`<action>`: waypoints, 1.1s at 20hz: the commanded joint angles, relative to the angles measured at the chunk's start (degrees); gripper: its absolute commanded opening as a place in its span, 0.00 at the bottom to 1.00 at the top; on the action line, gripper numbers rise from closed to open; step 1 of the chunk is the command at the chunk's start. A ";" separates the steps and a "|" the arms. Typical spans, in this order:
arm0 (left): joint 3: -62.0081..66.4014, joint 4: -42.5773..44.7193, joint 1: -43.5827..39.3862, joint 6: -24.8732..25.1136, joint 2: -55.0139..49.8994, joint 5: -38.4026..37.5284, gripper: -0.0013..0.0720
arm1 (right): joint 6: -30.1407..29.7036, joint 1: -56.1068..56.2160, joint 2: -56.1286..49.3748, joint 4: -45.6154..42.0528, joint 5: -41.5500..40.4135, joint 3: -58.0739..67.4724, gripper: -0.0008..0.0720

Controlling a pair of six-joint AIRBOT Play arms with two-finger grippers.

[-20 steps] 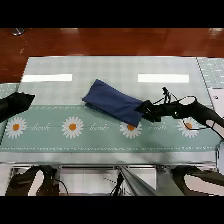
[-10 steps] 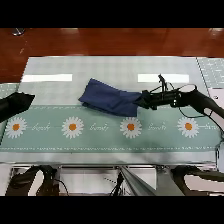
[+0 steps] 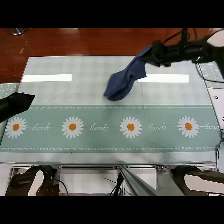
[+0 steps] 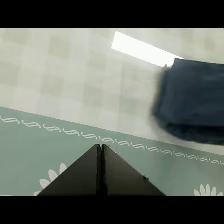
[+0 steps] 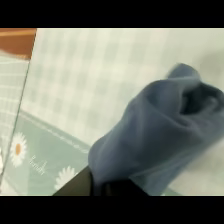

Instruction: Fold the shirts.

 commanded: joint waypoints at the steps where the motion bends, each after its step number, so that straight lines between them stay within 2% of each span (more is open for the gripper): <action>1: -0.02 0.07 0.04 0.15 -0.04 -0.02 0.04 | 6.88 -1.77 0.09 -9.84 4.13 10.34 0.05; 8: -0.13 0.13 0.04 1.75 -0.04 -0.02 0.04 | 14.01 -14.67 0.22 -15.02 13.22 24.87 0.05; 16: -0.13 0.11 0.04 1.75 -0.04 0.04 0.04 | 14.91 -32.41 5.64 -16.61 27.67 25.55 0.05; 20: -0.13 0.11 0.04 1.75 -0.04 0.35 0.04 | 13.94 -36.06 8.02 -33.05 39.39 25.38 0.05; 22: -0.13 0.11 0.04 1.75 -0.04 1.11 0.04 | 13.86 -38.07 10.16 -38.86 40.11 25.14 0.05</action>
